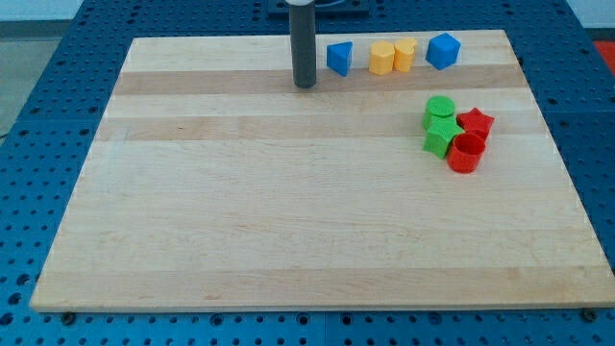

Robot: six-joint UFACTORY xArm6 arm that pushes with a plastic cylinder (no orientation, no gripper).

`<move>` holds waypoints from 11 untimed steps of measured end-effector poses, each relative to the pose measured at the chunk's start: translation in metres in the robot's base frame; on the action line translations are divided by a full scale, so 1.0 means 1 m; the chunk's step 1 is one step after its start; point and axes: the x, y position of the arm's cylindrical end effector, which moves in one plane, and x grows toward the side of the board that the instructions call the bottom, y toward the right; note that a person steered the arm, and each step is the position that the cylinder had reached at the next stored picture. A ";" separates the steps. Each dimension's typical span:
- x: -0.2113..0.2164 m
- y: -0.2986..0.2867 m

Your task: Move your arm towards the left of the board

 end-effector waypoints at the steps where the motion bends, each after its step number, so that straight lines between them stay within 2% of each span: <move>1: 0.054 0.019; 2: 0.102 0.046; 3: 0.120 0.052; 4: 0.078 0.079; 5: 0.055 0.077; 9: 0.053 0.058; 10: 0.025 0.043; 11: -0.016 -0.026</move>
